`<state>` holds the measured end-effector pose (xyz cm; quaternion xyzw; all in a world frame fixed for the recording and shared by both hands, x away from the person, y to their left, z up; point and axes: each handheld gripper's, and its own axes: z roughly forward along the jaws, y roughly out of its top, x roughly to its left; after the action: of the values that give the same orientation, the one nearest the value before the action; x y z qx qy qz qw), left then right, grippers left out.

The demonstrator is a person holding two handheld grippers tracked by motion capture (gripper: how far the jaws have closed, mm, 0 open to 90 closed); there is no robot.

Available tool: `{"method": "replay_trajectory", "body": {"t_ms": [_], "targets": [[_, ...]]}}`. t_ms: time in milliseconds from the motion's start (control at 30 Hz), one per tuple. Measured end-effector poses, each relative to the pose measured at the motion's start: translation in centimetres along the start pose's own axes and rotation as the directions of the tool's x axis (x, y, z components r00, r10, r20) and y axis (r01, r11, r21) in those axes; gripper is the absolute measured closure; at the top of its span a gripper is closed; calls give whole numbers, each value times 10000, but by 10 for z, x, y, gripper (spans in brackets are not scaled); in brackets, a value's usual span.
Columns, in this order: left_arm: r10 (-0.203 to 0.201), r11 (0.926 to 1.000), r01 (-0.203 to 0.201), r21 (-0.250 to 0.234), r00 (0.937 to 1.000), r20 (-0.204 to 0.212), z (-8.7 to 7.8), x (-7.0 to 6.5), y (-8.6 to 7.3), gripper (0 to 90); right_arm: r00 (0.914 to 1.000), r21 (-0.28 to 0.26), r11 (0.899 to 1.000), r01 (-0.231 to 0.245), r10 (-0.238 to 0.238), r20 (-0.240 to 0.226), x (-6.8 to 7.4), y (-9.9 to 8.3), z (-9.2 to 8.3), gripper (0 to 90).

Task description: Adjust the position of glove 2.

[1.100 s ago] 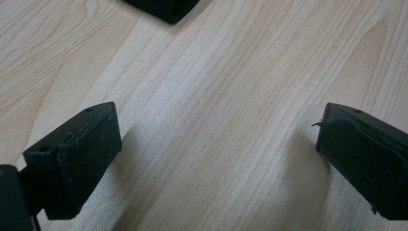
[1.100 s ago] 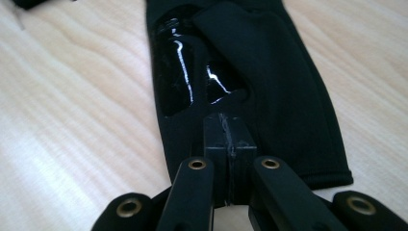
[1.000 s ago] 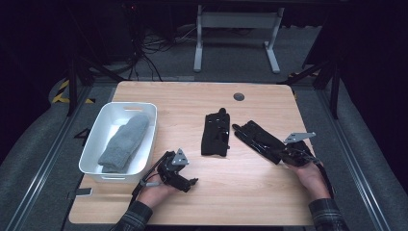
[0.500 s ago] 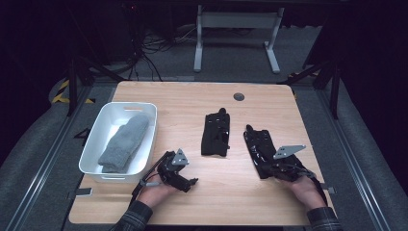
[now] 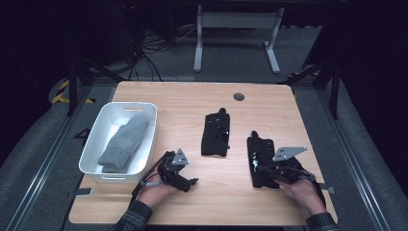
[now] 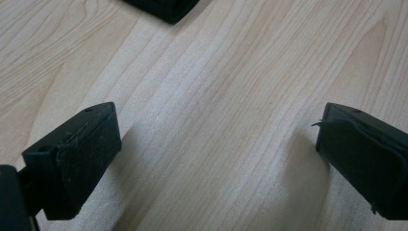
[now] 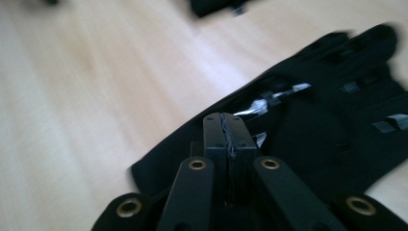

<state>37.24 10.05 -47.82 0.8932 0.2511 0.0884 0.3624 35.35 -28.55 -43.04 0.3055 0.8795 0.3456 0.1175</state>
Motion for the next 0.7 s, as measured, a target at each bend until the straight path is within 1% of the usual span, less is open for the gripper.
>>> {"method": "replay_trajectory", "body": {"t_ms": [33,67,100,200,300,500,567,600,700], "targets": [[-10,10000,10,9,10000,4,0,0,0,23,9999,-64,10000,-43,44,123,-4,2,0,900],[-6,10000,6,2,10000,12,0,0,0,23,9995,-155,9998,-117,121,297,-11,6,-1,900],[16,10000,-17,8,10000,16,0,0,0,23,9990,-277,9993,-261,271,368,-18,9,0,900],[14,10000,-14,9,10000,25,0,0,0,23,9980,-447,9979,-475,493,396,-29,14,4,900],[12,10000,-12,9,10000,23,0,0,0,23,9977,-408,9975,-573,588,351,-37,18,12,900],[13,10000,-13,10,10000,25,0,0,0,22,9979,99,9980,-622,620,200,-44,19,35,900],[16,10000,-16,11,10000,27,0,0,0,22,9978,421,9973,-599,586,312,-44,18,42,900],[12,10000,-12,11,10000,30,0,0,0,22,9973,224,9972,-714,709,203,-45,17,43,900],[20,10000,-20,14,10000,31,0,0,0,23,9964,131,9966,-819,816,225,-44,15,43,900]]}}
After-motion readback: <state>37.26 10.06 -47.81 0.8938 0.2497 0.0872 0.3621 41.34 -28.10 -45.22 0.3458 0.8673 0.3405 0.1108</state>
